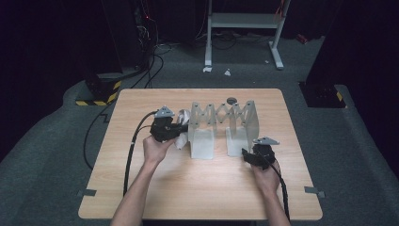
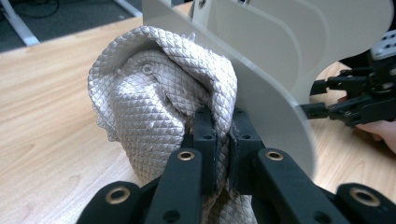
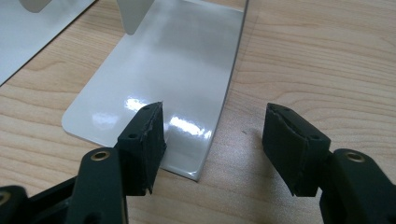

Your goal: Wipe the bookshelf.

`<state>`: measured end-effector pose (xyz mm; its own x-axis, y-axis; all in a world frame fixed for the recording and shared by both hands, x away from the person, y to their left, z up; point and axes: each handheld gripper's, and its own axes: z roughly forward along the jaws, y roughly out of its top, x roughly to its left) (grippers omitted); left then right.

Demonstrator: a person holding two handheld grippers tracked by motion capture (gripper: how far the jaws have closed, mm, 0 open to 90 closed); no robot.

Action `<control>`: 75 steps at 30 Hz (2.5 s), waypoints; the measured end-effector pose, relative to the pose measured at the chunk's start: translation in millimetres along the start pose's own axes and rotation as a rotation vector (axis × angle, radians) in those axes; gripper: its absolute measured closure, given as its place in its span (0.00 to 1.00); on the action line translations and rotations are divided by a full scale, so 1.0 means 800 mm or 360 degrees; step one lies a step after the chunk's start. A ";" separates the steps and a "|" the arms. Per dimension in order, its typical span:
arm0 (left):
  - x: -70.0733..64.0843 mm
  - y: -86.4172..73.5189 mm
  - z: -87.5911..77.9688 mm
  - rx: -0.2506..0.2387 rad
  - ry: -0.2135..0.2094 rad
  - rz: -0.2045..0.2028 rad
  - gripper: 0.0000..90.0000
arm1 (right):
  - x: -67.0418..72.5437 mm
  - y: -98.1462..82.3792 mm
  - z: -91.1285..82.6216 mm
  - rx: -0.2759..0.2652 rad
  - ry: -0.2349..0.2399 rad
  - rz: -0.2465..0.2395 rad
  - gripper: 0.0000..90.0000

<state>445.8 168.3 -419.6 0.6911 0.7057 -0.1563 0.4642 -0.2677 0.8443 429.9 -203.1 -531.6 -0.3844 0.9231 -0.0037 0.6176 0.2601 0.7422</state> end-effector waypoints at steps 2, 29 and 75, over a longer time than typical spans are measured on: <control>-0.001 0.001 -0.006 -0.0021 -0.0020 -0.0017 0.93 | 0.000 0.000 0.000 0.0001 0.0000 0.0002 0.43; -0.006 -0.043 0.019 0.0116 -0.0003 -0.0028 0.93 | 0.000 0.000 0.000 0.0001 0.0002 -0.0004 0.43; -0.019 -0.026 -0.022 -0.0004 -0.0080 -0.0132 0.92 | 0.001 0.000 0.000 0.0003 0.0008 -0.0012 0.42</control>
<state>416.3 174.4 -425.6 0.6775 0.6913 -0.2510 0.5194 -0.2081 0.8288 429.3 -202.6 -531.6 -0.3923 0.9198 -0.0059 0.6161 0.2675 0.7408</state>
